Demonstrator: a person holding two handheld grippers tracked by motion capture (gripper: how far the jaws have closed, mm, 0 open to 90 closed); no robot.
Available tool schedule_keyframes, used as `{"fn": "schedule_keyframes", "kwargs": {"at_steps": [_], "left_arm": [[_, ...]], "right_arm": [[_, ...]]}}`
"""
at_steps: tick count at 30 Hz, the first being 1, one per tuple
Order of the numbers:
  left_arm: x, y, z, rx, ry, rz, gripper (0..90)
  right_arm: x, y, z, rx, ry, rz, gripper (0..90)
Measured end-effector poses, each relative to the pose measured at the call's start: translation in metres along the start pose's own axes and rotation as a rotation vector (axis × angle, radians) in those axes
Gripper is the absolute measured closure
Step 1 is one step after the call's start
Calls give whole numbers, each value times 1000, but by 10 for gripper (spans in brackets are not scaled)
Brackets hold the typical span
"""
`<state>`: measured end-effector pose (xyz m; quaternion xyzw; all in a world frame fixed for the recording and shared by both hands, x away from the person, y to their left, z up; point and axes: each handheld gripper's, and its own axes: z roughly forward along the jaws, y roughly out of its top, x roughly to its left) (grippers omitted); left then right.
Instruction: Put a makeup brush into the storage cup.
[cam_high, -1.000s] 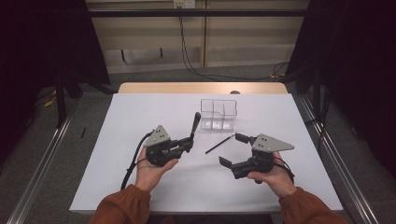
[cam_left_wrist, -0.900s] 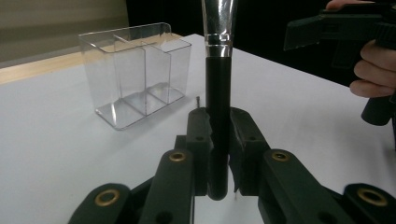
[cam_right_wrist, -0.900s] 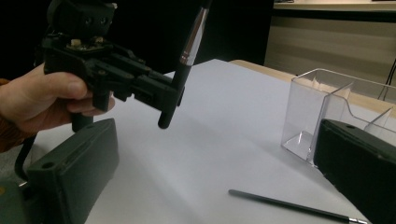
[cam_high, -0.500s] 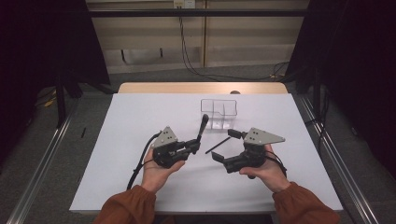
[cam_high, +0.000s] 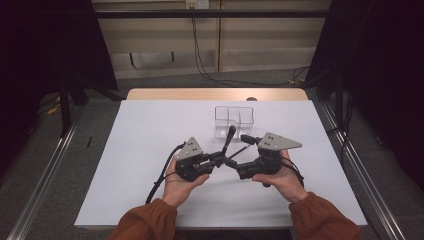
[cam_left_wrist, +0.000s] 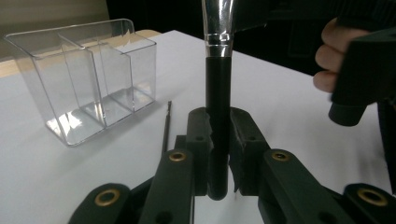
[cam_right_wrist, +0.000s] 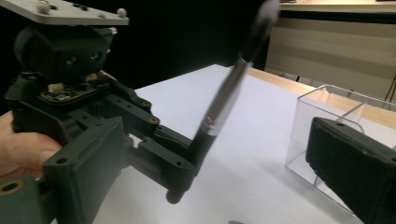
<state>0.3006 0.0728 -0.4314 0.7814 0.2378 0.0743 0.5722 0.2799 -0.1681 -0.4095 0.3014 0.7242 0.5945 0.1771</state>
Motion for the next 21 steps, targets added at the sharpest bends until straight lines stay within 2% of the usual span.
{"fn": "schedule_keyframes", "kwargs": {"at_steps": [2,6,9,12,13,14,21], "left_arm": [[0,1,0,1,-20,-6,797],[-3,2,1,6,-20,11,797],[-4,2,3,6,-19,8,797],[-4,0,4,18,-19,10,796],[-4,0,5,19,-17,11,797],[-4,-1,5,21,-19,11,797],[-6,-4,9,40,-28,17,797]], "right_arm": [[-2,0,1,-4,-8,9,98],[-4,0,3,-5,3,24,160],[-4,0,5,-7,15,28,222],[-6,1,5,-6,25,38,340],[-7,1,4,-16,27,43,425],[-8,1,4,-12,41,47,442],[-11,-1,7,9,50,75,577]]}}
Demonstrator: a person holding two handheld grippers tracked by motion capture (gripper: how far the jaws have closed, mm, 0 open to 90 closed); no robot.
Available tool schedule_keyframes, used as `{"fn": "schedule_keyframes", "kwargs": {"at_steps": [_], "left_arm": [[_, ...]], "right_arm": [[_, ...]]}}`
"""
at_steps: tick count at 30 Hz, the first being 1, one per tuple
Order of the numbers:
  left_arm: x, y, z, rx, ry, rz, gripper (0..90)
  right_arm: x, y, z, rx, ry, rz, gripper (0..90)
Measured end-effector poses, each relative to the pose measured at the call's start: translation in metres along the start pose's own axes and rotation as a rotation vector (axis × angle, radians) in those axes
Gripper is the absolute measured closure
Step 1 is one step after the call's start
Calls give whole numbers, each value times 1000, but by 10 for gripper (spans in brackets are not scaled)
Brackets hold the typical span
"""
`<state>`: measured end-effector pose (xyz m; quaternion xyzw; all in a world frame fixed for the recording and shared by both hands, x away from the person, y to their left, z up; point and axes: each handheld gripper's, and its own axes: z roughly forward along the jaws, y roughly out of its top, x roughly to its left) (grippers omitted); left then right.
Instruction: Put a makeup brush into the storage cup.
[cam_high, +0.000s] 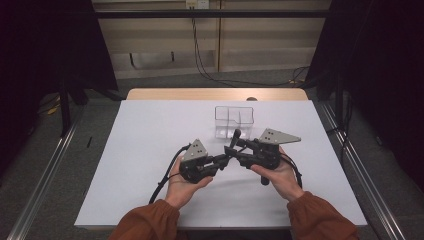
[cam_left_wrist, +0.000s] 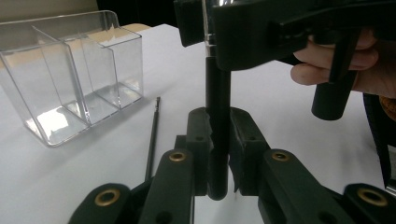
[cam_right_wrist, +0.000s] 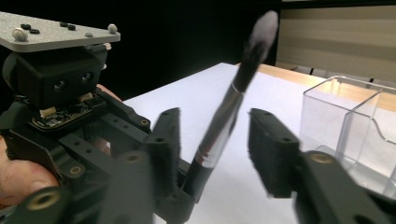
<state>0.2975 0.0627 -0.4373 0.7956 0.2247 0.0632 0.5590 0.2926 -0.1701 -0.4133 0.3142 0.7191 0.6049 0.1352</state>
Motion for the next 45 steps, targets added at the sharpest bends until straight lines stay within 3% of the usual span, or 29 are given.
{"fn": "schedule_keyframes", "kwargs": {"at_steps": [8,22,29,33,34,40,45], "left_arm": [[0,-4,3,11,-1,1,796],[-1,-4,6,-14,-32,5,786],[-1,-5,5,-19,-37,-14,734],[-2,-4,5,-17,-47,-16,677],[-3,-4,6,-8,-48,-18,622],[-8,-3,6,12,-48,-11,481],[-7,-2,5,11,-7,-26,300]], "right_arm": [[-2,-2,3,11,39,38,775],[-1,0,-1,14,87,40,802],[-1,1,-2,19,94,33,803],[-1,2,-3,11,94,37,803],[-2,2,-4,9,90,38,803],[-4,2,-6,6,88,44,803],[-4,2,-8,4,84,43,803]]}}
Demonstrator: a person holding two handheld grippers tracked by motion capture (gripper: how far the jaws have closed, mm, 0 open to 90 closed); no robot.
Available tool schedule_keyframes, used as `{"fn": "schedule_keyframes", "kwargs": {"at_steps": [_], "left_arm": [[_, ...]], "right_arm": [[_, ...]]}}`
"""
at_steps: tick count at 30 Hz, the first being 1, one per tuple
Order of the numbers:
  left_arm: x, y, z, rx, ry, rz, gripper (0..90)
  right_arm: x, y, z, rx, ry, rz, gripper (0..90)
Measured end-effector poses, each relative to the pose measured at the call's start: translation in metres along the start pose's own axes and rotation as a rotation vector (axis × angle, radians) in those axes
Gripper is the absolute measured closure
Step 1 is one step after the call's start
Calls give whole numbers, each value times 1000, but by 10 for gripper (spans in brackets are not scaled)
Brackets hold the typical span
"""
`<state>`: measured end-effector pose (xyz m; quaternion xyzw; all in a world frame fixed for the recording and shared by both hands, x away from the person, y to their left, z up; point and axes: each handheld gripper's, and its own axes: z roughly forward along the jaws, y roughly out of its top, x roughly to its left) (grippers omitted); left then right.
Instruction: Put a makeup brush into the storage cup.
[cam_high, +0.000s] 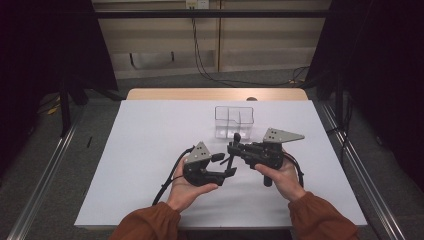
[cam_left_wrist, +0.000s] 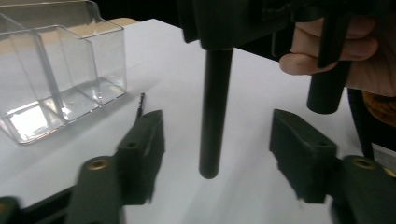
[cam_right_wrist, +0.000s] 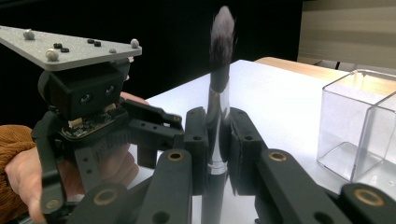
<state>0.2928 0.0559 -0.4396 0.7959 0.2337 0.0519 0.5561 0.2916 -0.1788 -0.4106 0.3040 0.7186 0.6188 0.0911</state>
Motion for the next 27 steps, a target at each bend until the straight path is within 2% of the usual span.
{"fn": "schedule_keyframes", "kwargs": {"at_steps": [1,3,6,10,11,13,17,21,22,24,26,27], "left_arm": [[0,0,0,0,0,0,268],[1,1,-2,5,44,10,211],[2,1,-4,-5,51,11,172],[4,2,-5,-7,60,-5,80],[6,2,-6,-7,75,-20,56],[7,2,-8,-11,71,-32,38],[8,2,-12,-19,69,-26,32],[10,-1,-14,-5,132,-17,32],[11,-2,-15,9,158,-7,32],[12,-2,-17,30,179,-2,32],[14,-2,-20,25,192,-1,32],[14,-1,-22,6,205,-5,33]], "right_arm": [[0,0,-1,-2,0,1,802],[0,1,-2,-5,-2,0,803],[-1,1,-4,-7,-7,0,802],[-3,1,-7,-12,-14,4,802],[-3,1,-8,-14,-17,3,803],[-3,1,-10,-15,-18,6,803],[-4,0,-11,-11,-22,5,802],[-6,-1,-13,-13,-29,6,802],[-6,-1,-14,-13,-31,5,802],[-6,0,-15,-14,-35,3,803],[-6,0,-15,-14,-35,4,803],[-7,-1,-16,-11,-37,5,802]]}}
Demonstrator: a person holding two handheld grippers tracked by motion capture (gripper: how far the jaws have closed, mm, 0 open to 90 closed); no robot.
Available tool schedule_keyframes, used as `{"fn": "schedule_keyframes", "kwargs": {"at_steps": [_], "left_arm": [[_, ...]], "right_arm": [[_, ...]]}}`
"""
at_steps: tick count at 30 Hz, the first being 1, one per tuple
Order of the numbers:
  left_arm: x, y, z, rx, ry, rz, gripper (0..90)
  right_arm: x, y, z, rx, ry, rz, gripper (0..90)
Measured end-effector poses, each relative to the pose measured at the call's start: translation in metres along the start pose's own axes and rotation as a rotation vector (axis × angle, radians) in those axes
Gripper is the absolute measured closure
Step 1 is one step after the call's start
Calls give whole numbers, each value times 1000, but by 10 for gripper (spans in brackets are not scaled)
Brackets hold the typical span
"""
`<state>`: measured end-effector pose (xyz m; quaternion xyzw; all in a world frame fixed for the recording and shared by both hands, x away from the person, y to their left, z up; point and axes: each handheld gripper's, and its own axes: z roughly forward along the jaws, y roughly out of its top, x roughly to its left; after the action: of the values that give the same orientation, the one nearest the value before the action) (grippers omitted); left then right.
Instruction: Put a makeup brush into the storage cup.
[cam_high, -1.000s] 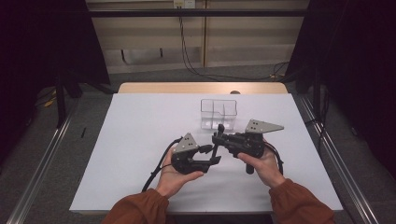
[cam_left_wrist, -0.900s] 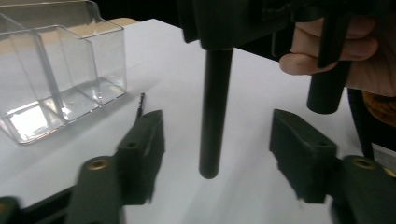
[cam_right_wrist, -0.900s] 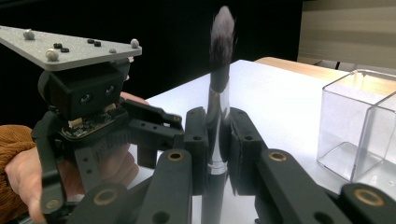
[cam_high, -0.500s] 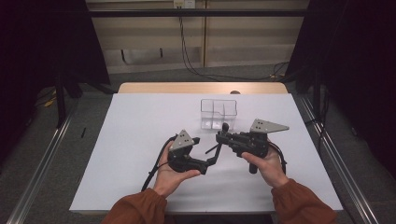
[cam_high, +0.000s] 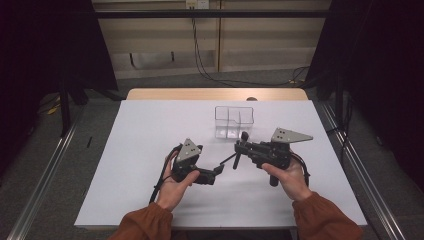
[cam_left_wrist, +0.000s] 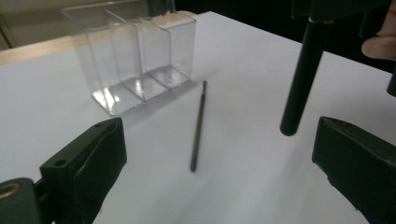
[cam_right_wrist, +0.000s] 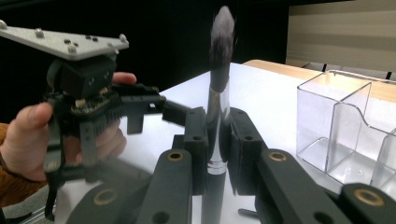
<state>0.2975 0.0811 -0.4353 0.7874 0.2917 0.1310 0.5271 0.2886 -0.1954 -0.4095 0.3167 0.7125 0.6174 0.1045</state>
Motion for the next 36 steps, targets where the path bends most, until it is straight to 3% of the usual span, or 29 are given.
{"fn": "schedule_keyframes", "kwargs": {"at_steps": [3,12,19,24,30,36], "left_arm": [[5,2,-8,-35,14,-22,33],[13,-8,-26,-41,40,-25,25],[26,-14,-47,-78,74,-62,25],[34,-19,-58,-114,127,-89,19],[38,-21,-68,-124,136,-81,19],[46,-22,-82,-127,179,-71,19]], "right_arm": [[0,0,0,2,-1,-1,802],[-2,-1,-5,2,-7,-7,803],[-4,0,-10,-3,-25,-9,803],[-6,1,-12,-6,-36,-10,802],[-8,1,-12,-3,-46,-12,802],[-11,1,-14,1,-57,-11,802]]}}
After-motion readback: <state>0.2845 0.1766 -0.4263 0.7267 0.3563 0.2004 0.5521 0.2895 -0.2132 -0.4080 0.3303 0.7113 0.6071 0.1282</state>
